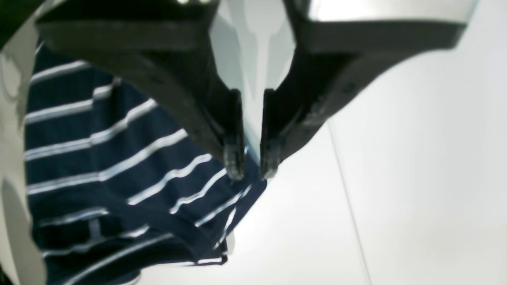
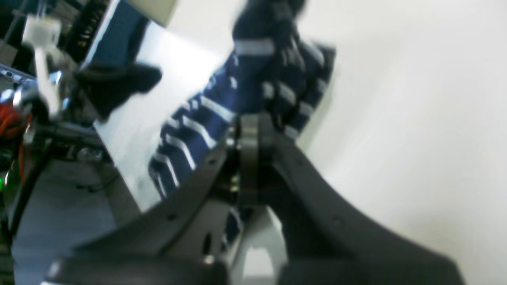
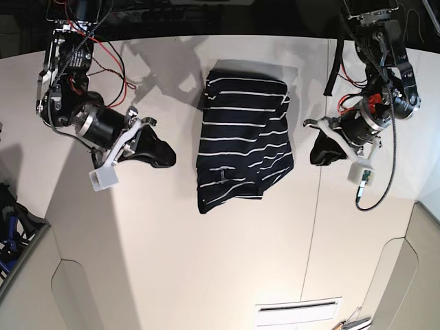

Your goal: Fold the T-shirt properly

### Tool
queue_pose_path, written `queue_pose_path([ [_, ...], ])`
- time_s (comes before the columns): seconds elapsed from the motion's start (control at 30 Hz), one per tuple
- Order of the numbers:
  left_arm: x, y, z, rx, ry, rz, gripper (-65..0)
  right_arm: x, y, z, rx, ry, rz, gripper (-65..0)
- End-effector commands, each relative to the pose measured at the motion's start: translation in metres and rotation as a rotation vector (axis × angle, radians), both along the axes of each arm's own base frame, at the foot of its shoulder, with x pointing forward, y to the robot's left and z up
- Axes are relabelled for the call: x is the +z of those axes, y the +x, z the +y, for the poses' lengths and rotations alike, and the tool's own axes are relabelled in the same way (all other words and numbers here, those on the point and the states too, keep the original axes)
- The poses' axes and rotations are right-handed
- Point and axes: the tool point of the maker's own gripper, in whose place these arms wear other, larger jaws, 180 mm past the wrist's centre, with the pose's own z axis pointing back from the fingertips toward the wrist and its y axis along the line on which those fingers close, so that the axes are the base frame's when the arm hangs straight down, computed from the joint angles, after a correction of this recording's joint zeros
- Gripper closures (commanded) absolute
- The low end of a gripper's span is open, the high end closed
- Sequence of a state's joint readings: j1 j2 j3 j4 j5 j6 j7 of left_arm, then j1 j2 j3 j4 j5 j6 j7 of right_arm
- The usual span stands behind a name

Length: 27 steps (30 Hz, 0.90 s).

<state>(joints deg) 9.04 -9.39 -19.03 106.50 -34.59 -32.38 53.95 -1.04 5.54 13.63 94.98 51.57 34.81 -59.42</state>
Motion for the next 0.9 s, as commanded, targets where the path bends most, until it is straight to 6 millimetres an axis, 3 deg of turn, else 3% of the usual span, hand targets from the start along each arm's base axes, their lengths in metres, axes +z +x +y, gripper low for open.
queue_pose_path([
  [0.0,0.015,-0.001,0.002,0.0,0.007,-0.05,-8.4,0.023,0.013,0.004,0.0,0.032,-0.076,0.0],
  [0.13,0.021,-0.02,0.011,0.022,0.03,-0.056,-8.4,0.04,0.033,0.022,0.031,0.017,-0.146,0.0],
  [0.23,0.022,-0.032,0.017,0.038,0.045,-0.048,-8.4,0.036,0.042,0.042,0.095,-0.028,-0.158,0.0],
  [0.43,0.007,-0.056,0.036,0.083,0.072,0.027,-8.4,-0.01,0.052,0.073,0.187,-0.161,-0.101,0.0],
  [0.63,-0.008,-0.085,0.061,0.164,0.092,0.116,-8.4,-0.066,0.057,0.068,0.189,-0.244,0.028,0.0],
  [0.73,-0.01,-0.093,0.065,0.18,0.08,0.13,-8.4,-0.071,0.057,0.067,0.177,-0.232,0.039,0.0],
  [0.87,-0.009,-0.095,0.065,0.184,0.069,0.13,-8.4,-0.058,0.059,0.073,0.174,-0.182,0.02,0.0],
])
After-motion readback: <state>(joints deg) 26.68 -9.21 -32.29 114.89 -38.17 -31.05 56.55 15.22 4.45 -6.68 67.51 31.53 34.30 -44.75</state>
